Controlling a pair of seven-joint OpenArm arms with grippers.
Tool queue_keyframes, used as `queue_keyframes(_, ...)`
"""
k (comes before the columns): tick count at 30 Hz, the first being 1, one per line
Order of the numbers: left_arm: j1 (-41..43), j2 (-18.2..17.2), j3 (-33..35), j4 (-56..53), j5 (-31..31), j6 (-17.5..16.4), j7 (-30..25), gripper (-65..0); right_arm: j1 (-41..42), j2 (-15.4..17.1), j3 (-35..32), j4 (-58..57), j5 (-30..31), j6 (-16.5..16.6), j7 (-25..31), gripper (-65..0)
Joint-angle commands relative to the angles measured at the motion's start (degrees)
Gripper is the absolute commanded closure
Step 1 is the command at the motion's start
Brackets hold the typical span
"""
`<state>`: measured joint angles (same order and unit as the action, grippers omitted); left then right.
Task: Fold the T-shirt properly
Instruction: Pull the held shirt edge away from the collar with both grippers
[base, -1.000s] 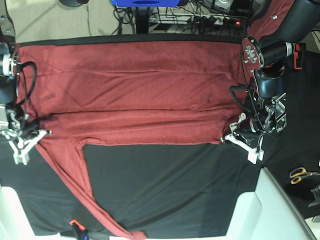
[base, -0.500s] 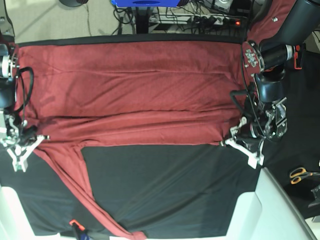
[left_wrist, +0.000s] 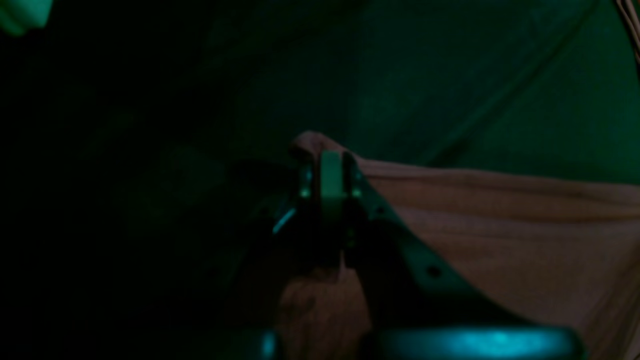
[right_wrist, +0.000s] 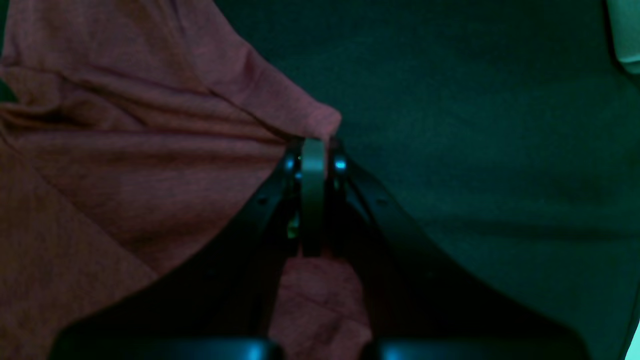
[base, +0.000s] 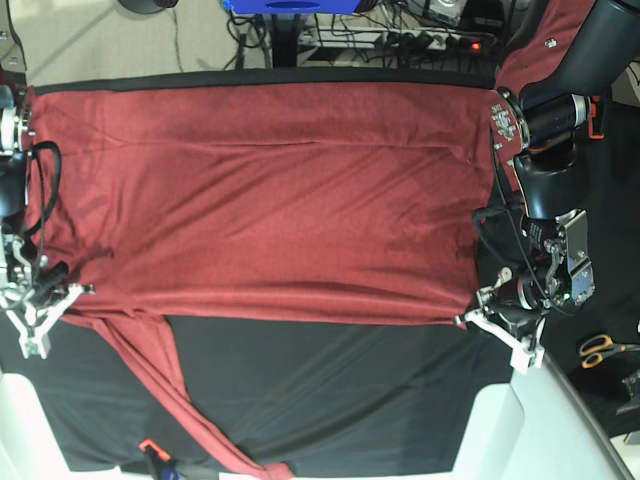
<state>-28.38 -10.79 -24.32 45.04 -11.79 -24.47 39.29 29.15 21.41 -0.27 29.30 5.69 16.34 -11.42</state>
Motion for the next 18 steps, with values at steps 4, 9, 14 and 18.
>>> queue_keyframes(4, -1.55, -0.6, -0.08, 1.34, -0.47, -0.28, -0.74, 0.0, 2.99, 1.14, 0.23, 1.07, 0.06, -0.38, 1.62, -0.2)
queue_keyframes(9, -1.55, -0.6, -0.08, 1.43, -0.47, -0.28, -0.74, 0.0, 3.51, 1.14, 0.23, 2.57, 0.06, -0.38, 1.62, -0.2)
queue_keyframes(14, -1.64, -0.6, -0.17, 1.51, -0.47, -0.28, -0.74, 0.0, 3.51, 1.14, 0.14, 3.54, 0.06, -0.38, 1.44, -0.2)
queue_keyframes(18, -1.2, -0.6, -0.17, 1.51, -0.47, -0.28, -0.74, 0.0, 2.46, 1.14, 0.14, 3.54, 0.06, -0.38, 1.35, -0.2)
